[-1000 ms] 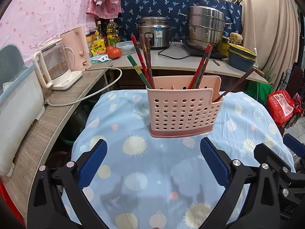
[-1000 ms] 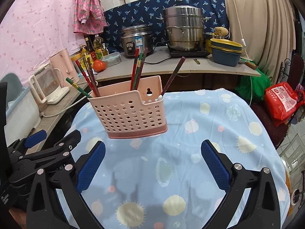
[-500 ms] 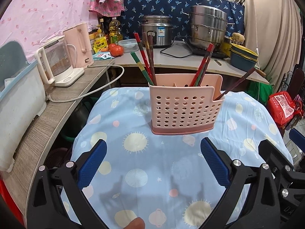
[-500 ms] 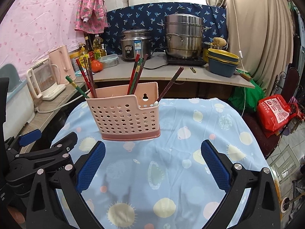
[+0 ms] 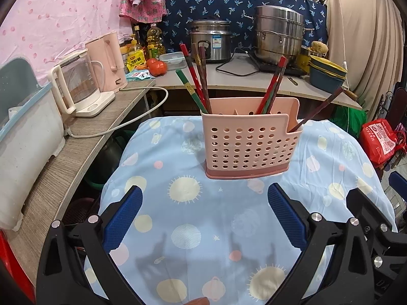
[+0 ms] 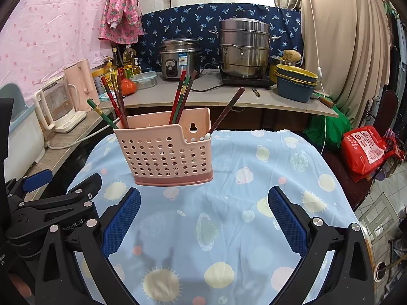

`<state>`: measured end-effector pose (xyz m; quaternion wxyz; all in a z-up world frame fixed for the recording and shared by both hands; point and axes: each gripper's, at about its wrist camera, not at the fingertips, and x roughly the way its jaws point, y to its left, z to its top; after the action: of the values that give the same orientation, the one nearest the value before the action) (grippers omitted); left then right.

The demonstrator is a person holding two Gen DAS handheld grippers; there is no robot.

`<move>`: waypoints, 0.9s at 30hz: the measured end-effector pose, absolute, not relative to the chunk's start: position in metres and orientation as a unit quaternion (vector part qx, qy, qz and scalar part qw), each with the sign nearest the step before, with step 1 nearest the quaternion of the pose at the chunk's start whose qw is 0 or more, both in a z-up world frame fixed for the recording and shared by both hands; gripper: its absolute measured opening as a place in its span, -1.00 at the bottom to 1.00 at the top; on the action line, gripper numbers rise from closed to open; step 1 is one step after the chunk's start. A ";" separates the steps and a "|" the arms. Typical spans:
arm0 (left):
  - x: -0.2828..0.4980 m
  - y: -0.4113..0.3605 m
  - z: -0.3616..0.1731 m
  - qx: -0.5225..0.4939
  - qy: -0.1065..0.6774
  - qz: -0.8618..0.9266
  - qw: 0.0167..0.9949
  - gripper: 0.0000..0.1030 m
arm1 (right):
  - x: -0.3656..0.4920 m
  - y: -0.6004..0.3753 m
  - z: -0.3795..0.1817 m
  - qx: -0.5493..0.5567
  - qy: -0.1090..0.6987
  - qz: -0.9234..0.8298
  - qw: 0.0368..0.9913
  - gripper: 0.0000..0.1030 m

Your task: Organize utensils

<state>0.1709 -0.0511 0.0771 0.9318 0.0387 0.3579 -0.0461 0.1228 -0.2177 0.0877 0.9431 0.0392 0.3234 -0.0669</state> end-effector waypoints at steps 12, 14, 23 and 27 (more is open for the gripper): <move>0.169 -0.049 0.078 0.043 0.358 -0.045 0.932 0.83 | 0.122 -0.218 0.088 0.038 0.324 -0.068 0.943 0.89; 0.168 -0.049 0.078 0.045 0.356 -0.043 0.932 0.83 | 0.122 -0.218 0.087 0.038 0.324 -0.069 0.943 0.89; 0.167 -0.049 0.078 0.044 0.357 -0.035 0.932 0.83 | 0.122 -0.218 0.087 0.038 0.324 -0.068 0.943 0.89; 0.166 -0.049 0.078 0.045 0.355 -0.030 0.933 0.83 | 0.122 -0.218 0.087 0.038 0.324 -0.068 0.943 0.89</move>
<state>0.1664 -0.0489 0.0777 0.9331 0.0454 0.3554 -0.0295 0.1219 -0.2179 0.0869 0.9429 0.0376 0.3240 -0.0682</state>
